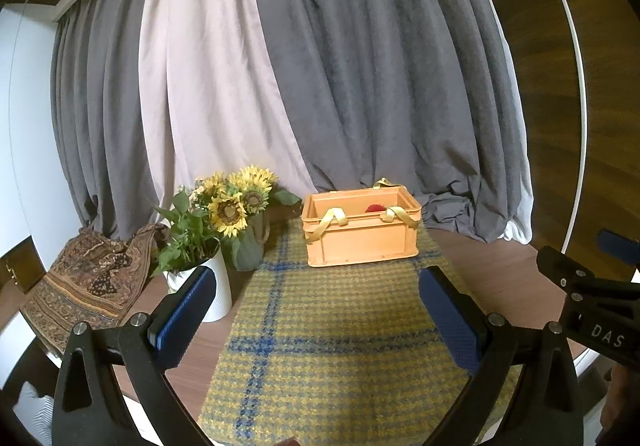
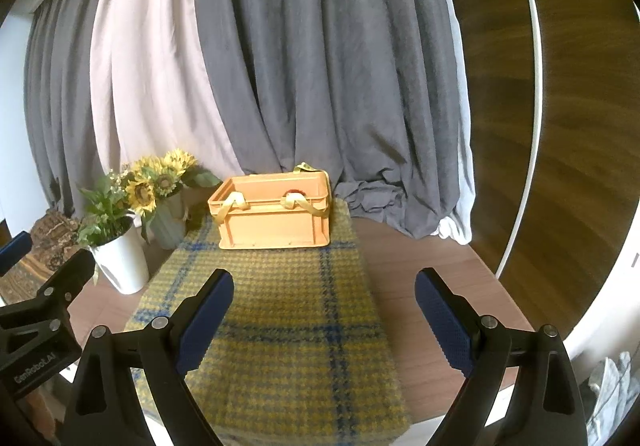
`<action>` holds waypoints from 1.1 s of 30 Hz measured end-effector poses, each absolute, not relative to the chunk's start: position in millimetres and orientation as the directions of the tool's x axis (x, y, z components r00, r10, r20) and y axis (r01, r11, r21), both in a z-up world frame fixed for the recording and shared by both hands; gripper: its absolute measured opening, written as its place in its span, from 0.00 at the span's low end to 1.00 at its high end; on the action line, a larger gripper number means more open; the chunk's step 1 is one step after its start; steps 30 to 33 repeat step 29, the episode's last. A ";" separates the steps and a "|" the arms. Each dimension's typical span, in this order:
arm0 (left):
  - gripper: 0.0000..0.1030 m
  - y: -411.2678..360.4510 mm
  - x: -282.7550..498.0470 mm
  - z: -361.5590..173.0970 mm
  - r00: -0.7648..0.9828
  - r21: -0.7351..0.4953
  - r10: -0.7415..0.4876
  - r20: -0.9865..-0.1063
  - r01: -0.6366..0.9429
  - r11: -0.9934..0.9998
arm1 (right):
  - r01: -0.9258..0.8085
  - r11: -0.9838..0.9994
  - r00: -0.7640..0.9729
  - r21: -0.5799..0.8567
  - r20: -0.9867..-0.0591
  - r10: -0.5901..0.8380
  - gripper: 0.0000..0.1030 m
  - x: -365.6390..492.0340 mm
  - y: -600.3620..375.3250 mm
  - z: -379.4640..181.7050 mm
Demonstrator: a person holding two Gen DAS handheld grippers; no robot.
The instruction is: Organize soft objects
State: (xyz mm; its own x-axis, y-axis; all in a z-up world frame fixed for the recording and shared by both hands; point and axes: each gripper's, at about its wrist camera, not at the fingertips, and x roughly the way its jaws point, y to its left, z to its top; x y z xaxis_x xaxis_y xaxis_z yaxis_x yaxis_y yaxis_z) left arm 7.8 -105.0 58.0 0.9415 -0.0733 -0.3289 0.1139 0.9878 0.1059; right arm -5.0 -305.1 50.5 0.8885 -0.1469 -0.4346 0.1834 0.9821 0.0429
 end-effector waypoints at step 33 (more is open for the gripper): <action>1.00 -98.6 -6.0 64.1 0.943 0.087 -0.074 -0.324 0.108 0.990 | 0.173 0.984 0.887 0.039 -0.440 -0.139 0.91 -15.6 -305.2 60.3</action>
